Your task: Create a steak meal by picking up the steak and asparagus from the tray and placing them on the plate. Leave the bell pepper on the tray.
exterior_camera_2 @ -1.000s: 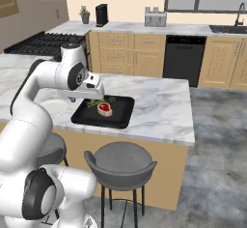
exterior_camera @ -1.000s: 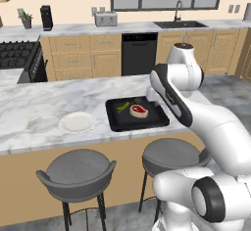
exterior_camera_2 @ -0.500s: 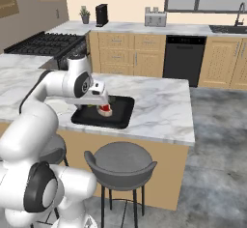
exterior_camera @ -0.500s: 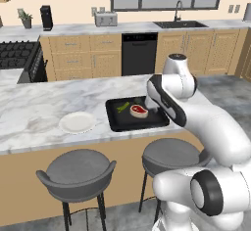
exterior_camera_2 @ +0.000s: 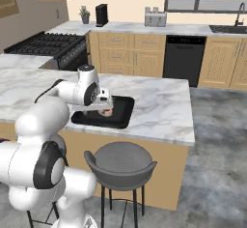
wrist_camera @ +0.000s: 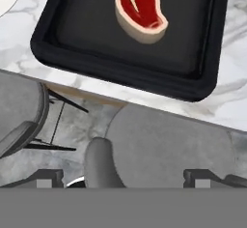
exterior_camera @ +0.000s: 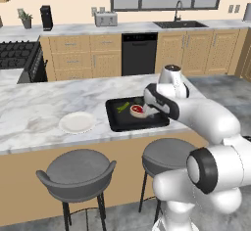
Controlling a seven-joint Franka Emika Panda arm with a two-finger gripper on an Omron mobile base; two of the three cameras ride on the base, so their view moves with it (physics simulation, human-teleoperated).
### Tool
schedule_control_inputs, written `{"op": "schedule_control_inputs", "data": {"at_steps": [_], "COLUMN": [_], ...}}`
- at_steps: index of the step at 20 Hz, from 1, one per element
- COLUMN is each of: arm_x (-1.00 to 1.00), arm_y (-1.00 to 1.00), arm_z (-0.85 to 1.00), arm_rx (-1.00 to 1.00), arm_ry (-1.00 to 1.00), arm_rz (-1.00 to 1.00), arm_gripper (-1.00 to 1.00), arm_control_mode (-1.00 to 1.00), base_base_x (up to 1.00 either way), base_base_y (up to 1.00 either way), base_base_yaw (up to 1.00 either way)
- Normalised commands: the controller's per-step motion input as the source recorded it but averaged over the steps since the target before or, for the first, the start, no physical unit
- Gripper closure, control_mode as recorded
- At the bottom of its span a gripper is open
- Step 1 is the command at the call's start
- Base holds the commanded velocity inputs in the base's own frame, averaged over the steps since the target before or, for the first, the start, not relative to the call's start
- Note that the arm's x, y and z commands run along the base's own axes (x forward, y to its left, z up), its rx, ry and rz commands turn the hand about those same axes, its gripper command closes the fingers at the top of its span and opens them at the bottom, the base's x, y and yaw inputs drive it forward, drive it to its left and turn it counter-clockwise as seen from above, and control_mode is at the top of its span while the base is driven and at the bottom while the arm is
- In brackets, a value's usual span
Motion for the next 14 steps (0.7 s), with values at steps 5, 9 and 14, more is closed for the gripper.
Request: {"op": "schedule_control_inputs", "data": {"at_steps": [5,9,14], "arm_x": [0.54,0.51,0.49], "arm_y": [0.00,0.00,0.00], "arm_z": [-0.29,-0.20,-0.27], "arm_rx": [0.00,0.00,0.00], "arm_ry": [0.07,0.06,0.03], "arm_rz": [0.13,0.06,0.04], "arm_gripper": [-1.00,-1.00,-1.00], "arm_control_mode": [-1.00,-1.00,-1.00], "base_base_x": [0.00,0.00,0.00], "base_base_y": [0.00,0.00,0.00], "base_base_yaw": [0.00,0.00,0.00]}}
